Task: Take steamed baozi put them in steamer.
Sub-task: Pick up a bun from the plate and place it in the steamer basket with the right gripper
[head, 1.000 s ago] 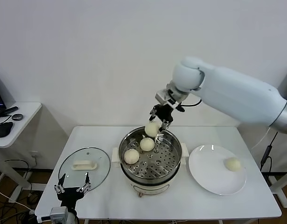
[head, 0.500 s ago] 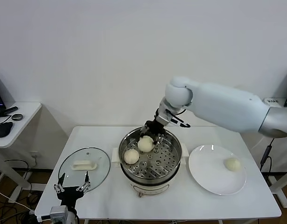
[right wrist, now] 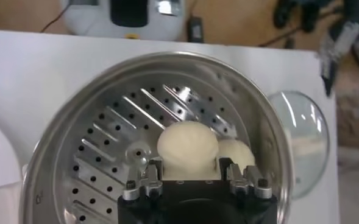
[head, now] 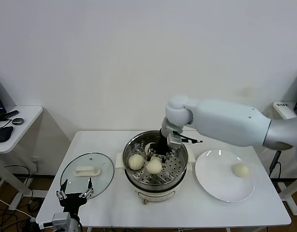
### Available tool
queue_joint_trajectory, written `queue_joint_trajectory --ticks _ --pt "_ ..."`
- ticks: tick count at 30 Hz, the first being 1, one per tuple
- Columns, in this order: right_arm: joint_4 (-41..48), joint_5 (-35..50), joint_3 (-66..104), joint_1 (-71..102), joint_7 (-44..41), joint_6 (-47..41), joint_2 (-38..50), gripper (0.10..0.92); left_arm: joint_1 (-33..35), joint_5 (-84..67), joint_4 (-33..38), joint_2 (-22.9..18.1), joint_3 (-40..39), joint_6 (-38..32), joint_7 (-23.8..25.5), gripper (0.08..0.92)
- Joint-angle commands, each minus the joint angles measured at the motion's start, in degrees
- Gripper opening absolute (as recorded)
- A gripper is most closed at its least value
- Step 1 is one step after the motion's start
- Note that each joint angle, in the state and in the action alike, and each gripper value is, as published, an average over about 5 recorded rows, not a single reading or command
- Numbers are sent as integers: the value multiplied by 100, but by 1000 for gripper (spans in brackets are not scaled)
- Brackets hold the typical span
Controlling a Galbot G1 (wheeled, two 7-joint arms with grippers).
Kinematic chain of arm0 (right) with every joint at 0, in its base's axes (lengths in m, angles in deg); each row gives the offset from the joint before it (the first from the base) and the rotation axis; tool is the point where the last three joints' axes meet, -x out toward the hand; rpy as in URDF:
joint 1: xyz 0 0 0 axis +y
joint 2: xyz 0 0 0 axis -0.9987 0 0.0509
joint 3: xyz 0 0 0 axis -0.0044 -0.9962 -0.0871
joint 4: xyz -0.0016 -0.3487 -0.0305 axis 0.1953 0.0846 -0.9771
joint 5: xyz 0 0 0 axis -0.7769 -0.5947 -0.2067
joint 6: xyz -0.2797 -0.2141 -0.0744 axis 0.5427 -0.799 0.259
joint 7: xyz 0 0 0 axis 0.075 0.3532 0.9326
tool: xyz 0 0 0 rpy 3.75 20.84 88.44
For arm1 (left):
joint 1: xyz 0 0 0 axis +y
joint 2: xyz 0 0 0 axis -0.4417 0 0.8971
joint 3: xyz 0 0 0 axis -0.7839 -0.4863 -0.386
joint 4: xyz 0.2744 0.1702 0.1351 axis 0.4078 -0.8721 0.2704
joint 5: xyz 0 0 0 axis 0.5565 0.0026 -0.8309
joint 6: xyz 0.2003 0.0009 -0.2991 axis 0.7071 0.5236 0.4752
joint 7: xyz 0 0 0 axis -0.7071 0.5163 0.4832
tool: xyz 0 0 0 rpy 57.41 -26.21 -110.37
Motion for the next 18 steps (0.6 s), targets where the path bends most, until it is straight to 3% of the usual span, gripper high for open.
queue_joint_trajectory --ticks 1,14,18 --pt "-216 -345 -131 72 7 363 -98 543 -6 -13 -6 11 -3 0 4 823" --pt "87 -264 -287 136 -11 276 -548 543 -38 -139 -11 27 9 -11 -3 823" --pt "66 -61 -372 61 60 121 -506 602 -33 -152 -14 35 26 -16 -7 823"
